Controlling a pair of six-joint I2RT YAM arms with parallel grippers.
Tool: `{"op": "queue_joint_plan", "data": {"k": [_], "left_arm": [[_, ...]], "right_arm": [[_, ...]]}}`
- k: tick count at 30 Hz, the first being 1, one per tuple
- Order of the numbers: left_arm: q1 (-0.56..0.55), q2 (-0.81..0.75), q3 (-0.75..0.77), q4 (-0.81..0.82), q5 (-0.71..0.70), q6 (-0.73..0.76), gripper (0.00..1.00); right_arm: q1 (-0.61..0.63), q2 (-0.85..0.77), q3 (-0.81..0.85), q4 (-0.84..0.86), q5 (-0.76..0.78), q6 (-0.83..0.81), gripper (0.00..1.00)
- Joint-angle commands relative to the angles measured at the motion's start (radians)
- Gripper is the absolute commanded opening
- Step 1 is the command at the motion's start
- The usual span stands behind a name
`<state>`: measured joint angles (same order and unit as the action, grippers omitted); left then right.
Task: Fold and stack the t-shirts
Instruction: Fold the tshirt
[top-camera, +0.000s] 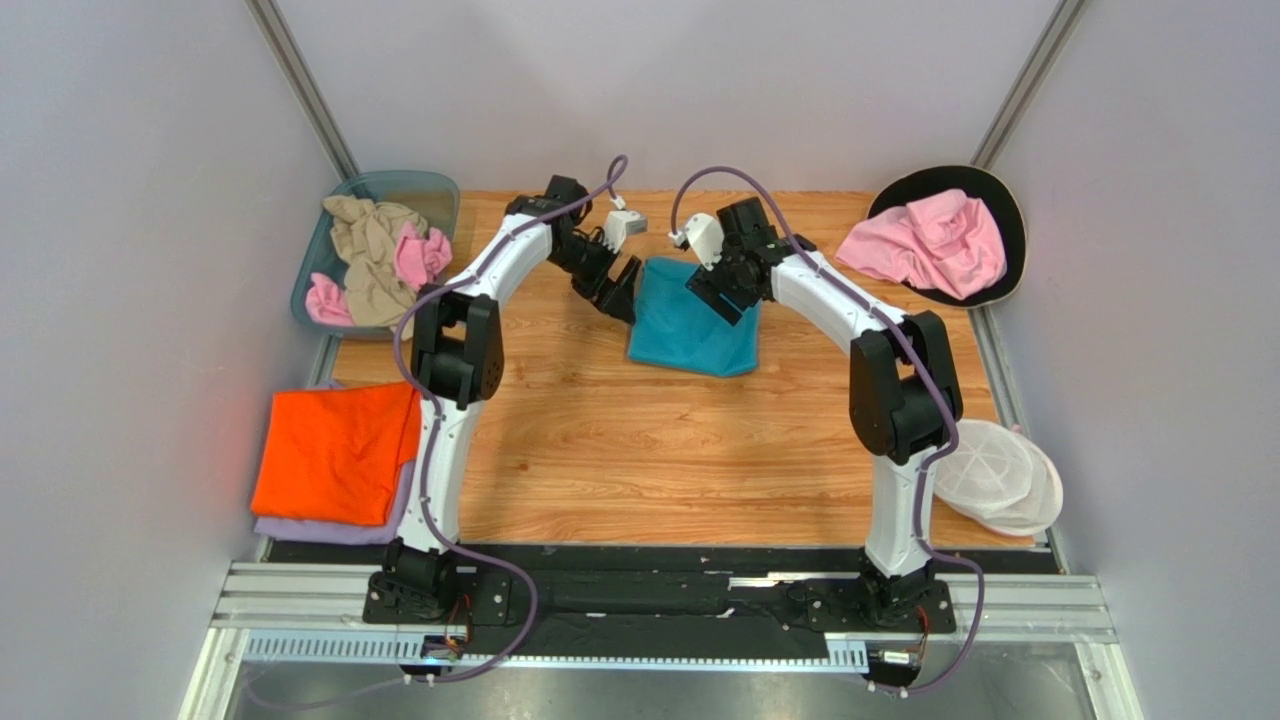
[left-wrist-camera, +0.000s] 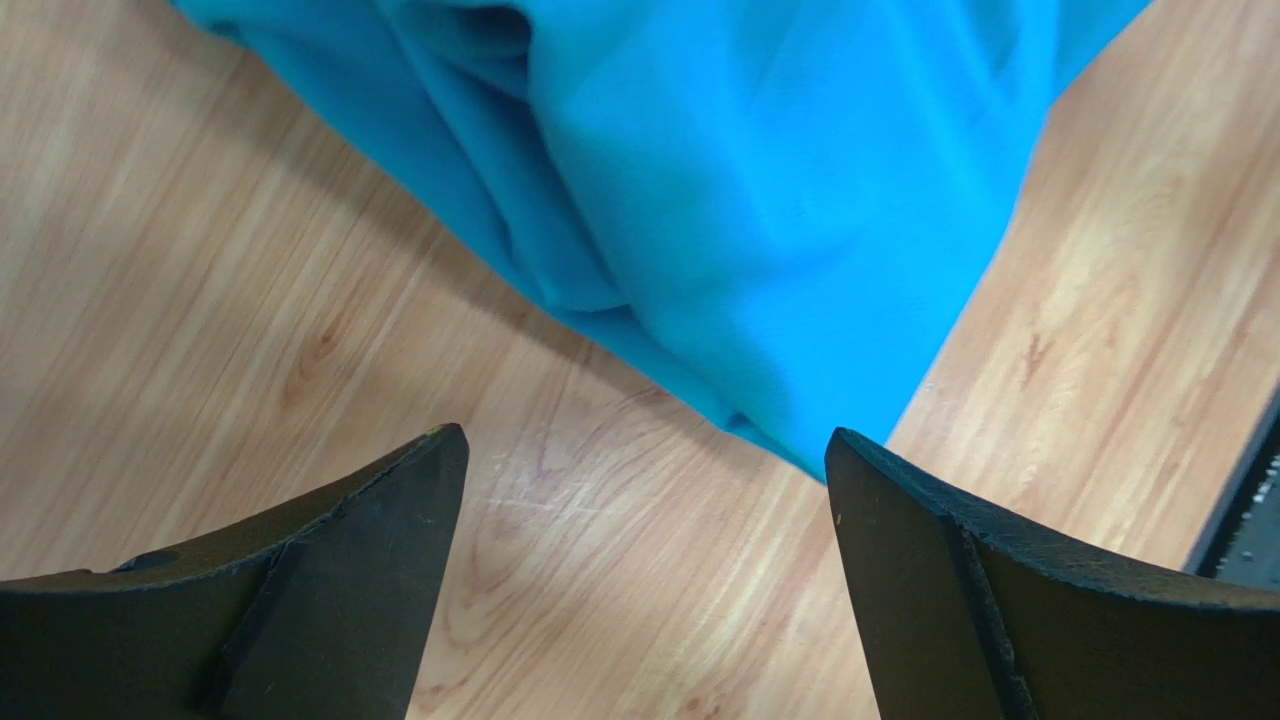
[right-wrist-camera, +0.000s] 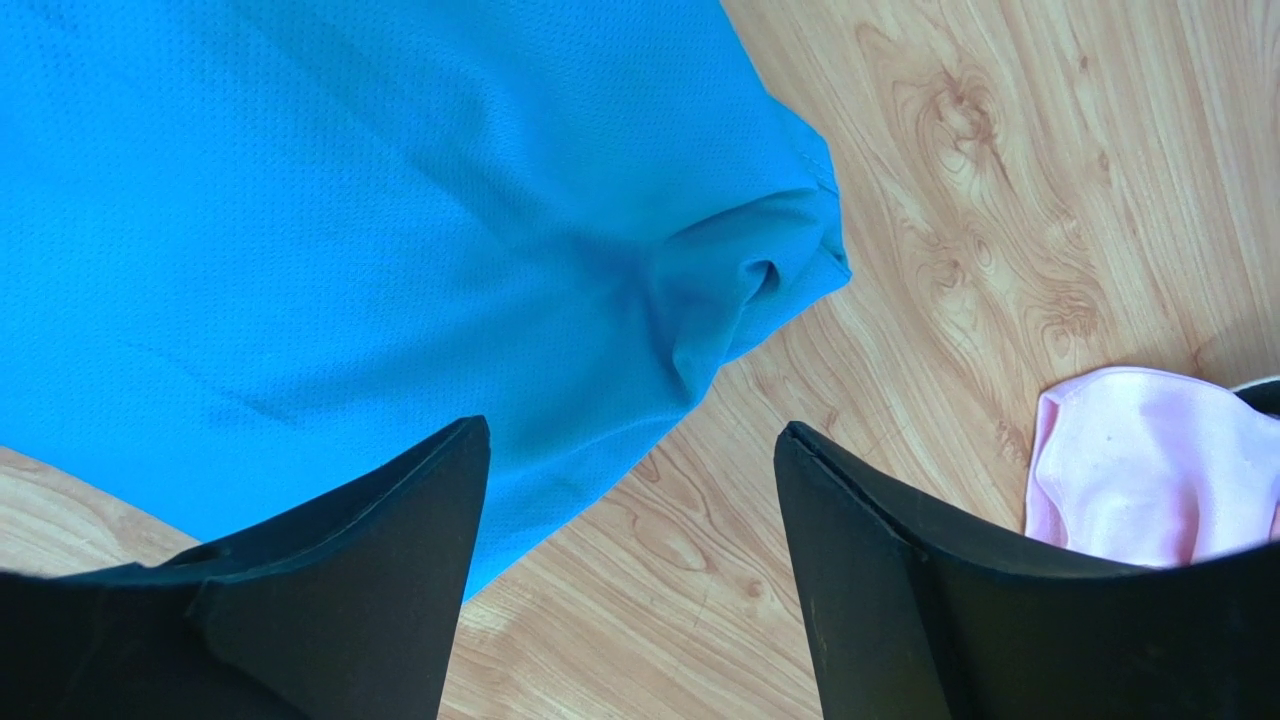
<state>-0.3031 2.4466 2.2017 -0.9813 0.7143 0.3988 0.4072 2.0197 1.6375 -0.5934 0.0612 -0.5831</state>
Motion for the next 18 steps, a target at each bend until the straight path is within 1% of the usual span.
{"op": "queue_joint_plan", "data": {"k": [1,4,8,14,15,18], "left_arm": [[-0.001,0.009,0.053,-0.03,0.089,-0.037,0.98],[-0.002,0.026,0.078,-0.033,0.1,-0.06,0.98],[-0.004,0.067,0.125,-0.034,0.097,-0.127,0.99],[-0.008,0.106,0.199,-0.011,0.031,-0.231,0.99],[-0.013,0.109,0.216,-0.011,-0.001,-0.236,0.99],[-0.03,0.115,0.225,-0.005,-0.033,-0.252,0.99]], "right_arm": [[0.001,-0.052,-0.002,0.049,0.011,0.016,0.75],[0.001,-0.042,-0.001,0.049,0.012,0.016,0.75],[0.002,-0.049,-0.013,0.058,0.008,0.017,0.75],[0.002,-0.068,-0.033,0.072,0.014,0.016,0.75],[0.004,-0.068,-0.036,0.072,0.015,0.016,0.75],[0.002,-0.081,-0.051,0.078,0.017,0.012,0.75]]}}
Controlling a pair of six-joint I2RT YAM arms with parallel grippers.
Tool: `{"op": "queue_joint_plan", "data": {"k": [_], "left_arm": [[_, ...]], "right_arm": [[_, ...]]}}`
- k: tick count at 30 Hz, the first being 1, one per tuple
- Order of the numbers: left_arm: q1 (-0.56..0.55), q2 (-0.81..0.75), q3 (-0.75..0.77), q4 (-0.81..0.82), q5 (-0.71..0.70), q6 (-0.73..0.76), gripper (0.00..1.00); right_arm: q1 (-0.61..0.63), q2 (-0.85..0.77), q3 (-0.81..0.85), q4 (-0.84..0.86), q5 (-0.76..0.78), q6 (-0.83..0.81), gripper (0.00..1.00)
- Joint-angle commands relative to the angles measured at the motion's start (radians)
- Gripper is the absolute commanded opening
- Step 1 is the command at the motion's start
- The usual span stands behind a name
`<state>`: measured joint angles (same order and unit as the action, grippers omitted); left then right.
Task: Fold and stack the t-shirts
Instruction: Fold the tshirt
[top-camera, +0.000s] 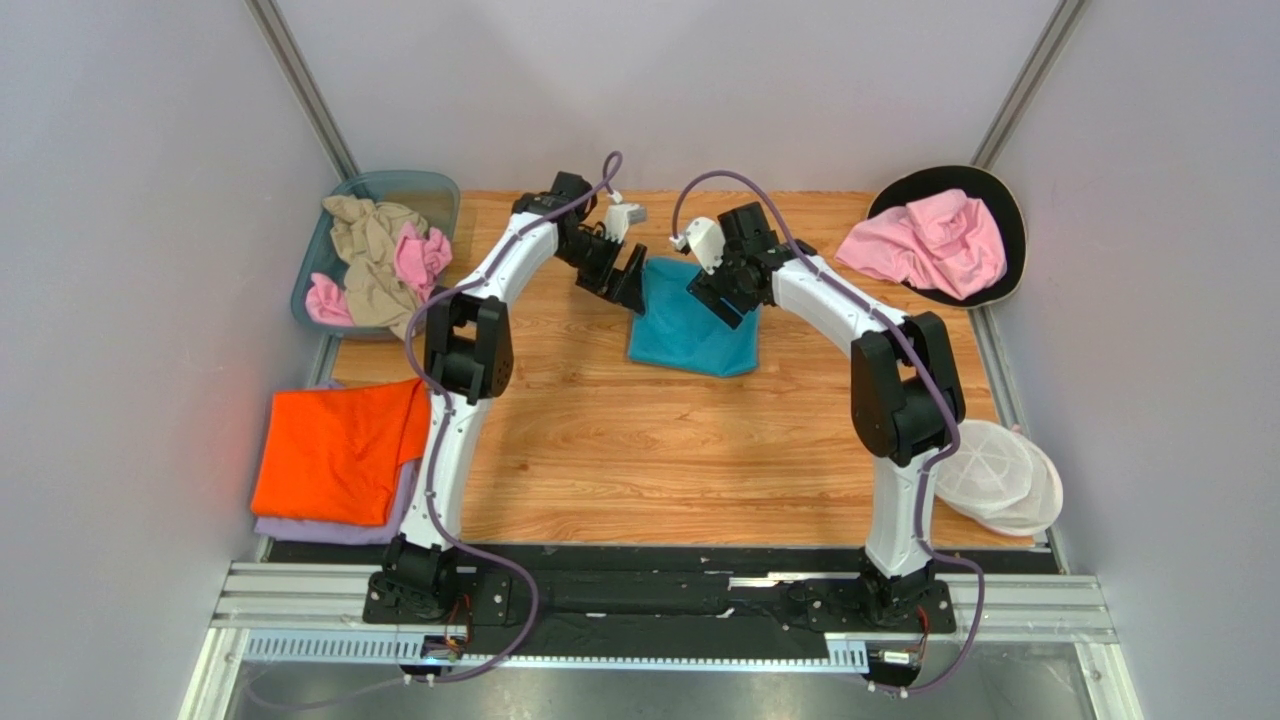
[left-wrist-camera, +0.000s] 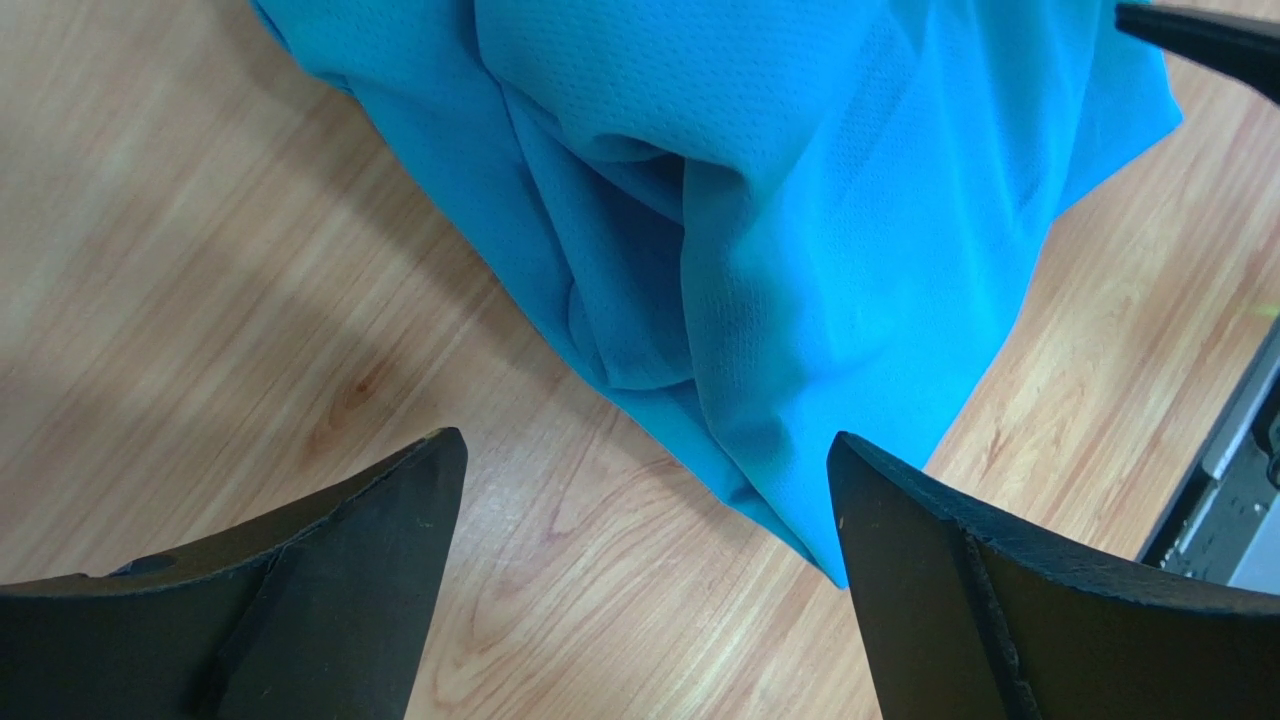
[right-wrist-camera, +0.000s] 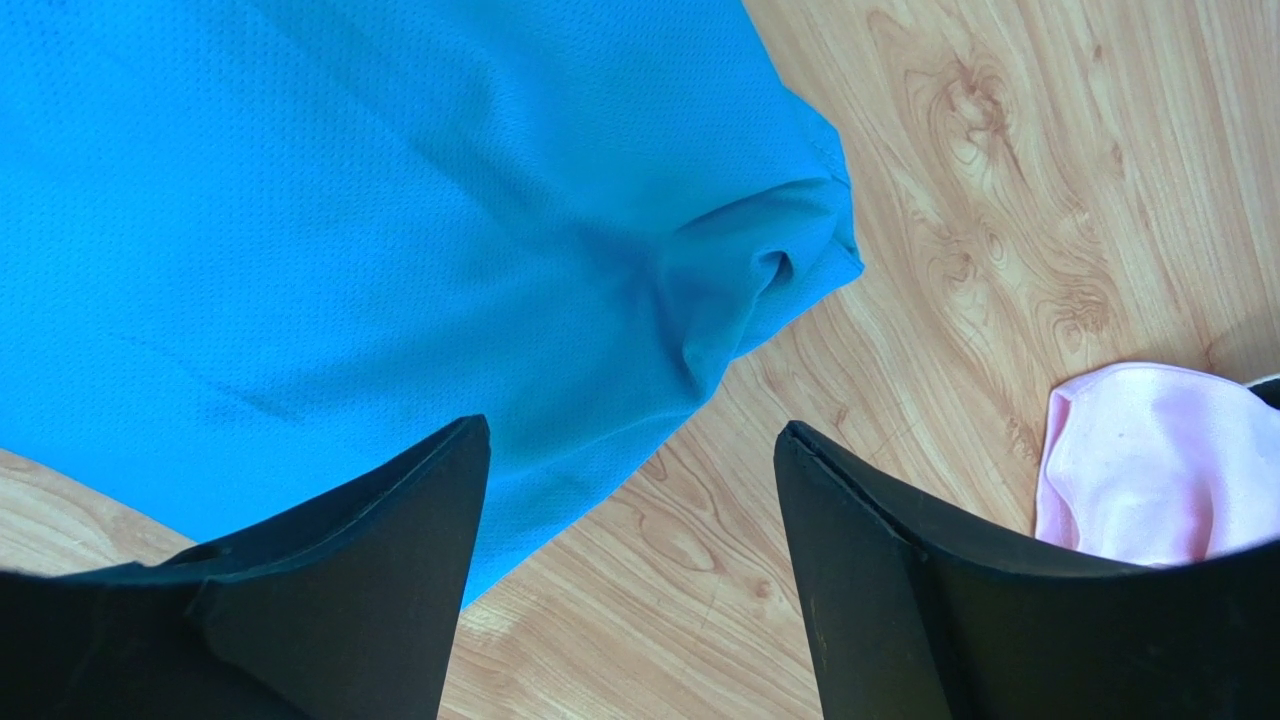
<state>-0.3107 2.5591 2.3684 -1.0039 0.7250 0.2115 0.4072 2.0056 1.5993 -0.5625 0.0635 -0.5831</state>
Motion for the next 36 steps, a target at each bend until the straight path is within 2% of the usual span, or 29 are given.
{"op": "queue_joint_plan", "data": {"k": [1,12,21,36], "left_arm": [[-0.033,0.003,0.058,0.018,-0.048,-0.066,0.99],[-0.079,0.039,0.054,0.008,-0.045,-0.083,0.99],[-0.106,0.052,0.048,-0.01,-0.098,-0.083,0.99],[-0.165,0.041,0.005,-0.013,-0.154,-0.086,0.96]], "right_arm": [[0.002,-0.07,-0.018,0.05,0.018,0.011,0.75],[0.002,-0.093,-0.055,0.061,0.025,-0.004,0.75],[0.004,-0.119,-0.09,0.067,0.022,-0.007,0.75],[0.001,0.03,-0.041,0.043,0.036,-0.034,0.74]]}}
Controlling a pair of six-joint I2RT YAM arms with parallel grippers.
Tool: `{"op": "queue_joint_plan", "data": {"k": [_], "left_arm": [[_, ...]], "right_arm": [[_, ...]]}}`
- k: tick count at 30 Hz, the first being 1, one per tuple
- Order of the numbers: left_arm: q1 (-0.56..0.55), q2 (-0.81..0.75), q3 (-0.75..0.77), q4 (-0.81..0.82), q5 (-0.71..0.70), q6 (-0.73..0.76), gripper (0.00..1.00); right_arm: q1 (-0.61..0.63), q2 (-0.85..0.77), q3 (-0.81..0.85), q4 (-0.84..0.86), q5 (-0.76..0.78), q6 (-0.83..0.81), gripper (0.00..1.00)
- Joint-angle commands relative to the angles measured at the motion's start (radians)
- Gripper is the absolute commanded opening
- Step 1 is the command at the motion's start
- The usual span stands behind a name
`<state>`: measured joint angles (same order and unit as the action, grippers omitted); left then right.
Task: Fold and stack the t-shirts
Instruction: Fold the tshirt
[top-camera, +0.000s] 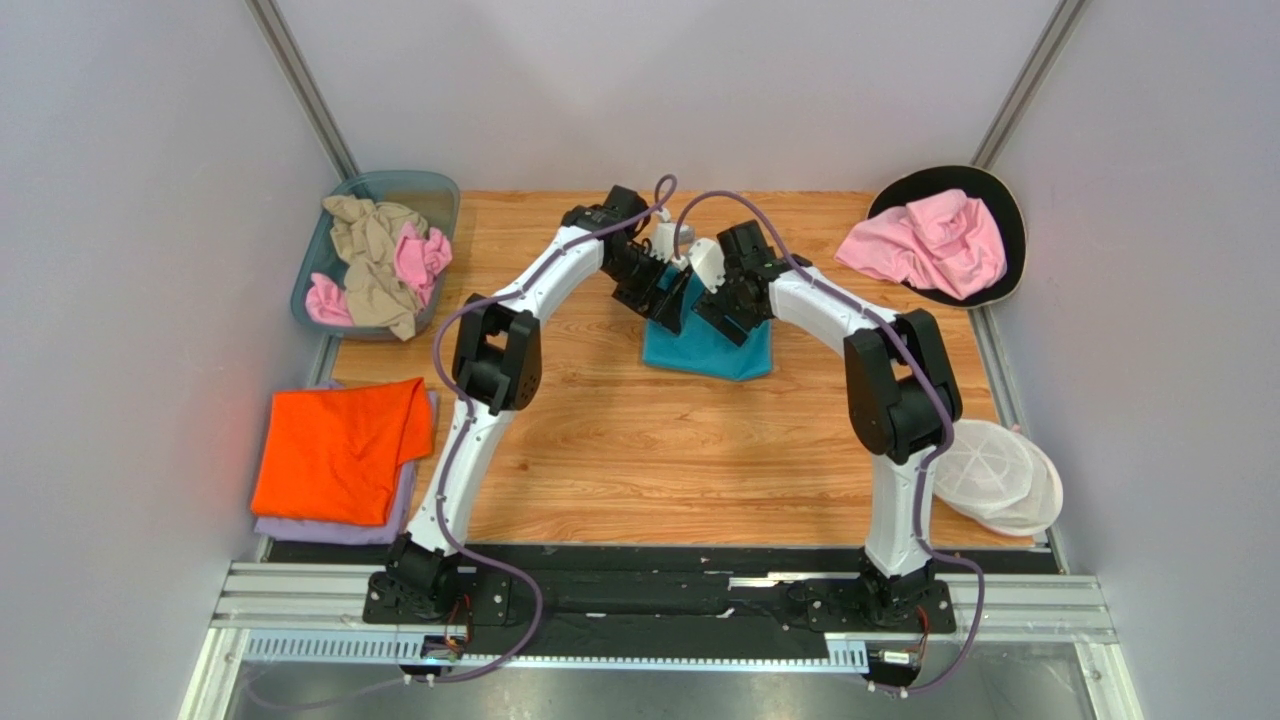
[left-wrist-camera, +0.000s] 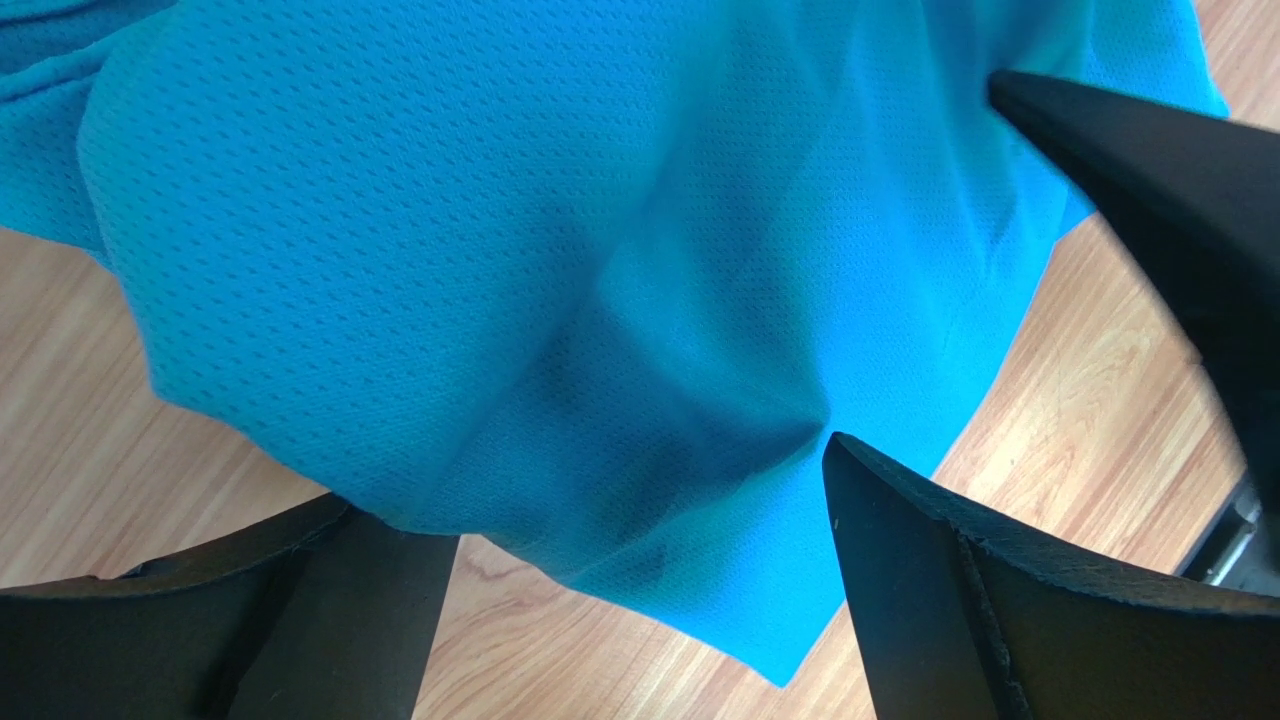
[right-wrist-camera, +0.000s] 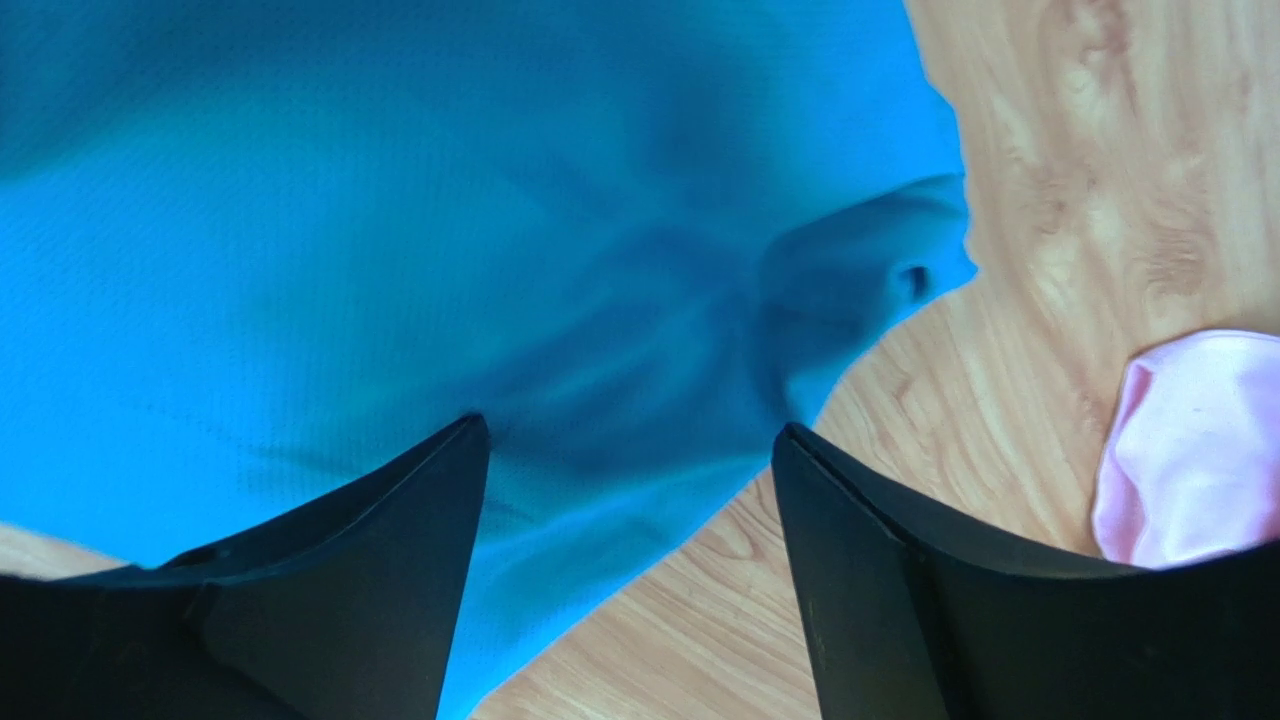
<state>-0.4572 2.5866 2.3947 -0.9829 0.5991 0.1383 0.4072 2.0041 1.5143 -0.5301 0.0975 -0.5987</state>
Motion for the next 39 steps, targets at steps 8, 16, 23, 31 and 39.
{"op": "queue_joint_plan", "data": {"k": [8,16,23,31,39], "left_arm": [[-0.023,0.013,-0.02,-0.045,-0.041,-0.017,0.96],[-0.049,0.01,-0.025,-0.049,-0.064,-0.028,0.9],[-0.083,0.012,-0.019,-0.056,-0.062,-0.028,0.8],[-0.084,0.03,0.011,-0.056,-0.045,-0.031,0.69],[-0.083,0.033,0.015,-0.057,-0.007,-0.011,0.35]], "right_arm": [[0.005,0.07,0.058,0.013,-0.007,-0.024,0.74],[0.016,0.074,0.043,0.025,-0.028,-0.018,0.73],[0.019,0.065,0.035,0.028,-0.035,-0.016,0.73],[0.021,0.059,0.032,0.028,-0.038,-0.012,0.73],[0.021,0.038,0.008,0.035,-0.009,-0.032,0.73]]}}
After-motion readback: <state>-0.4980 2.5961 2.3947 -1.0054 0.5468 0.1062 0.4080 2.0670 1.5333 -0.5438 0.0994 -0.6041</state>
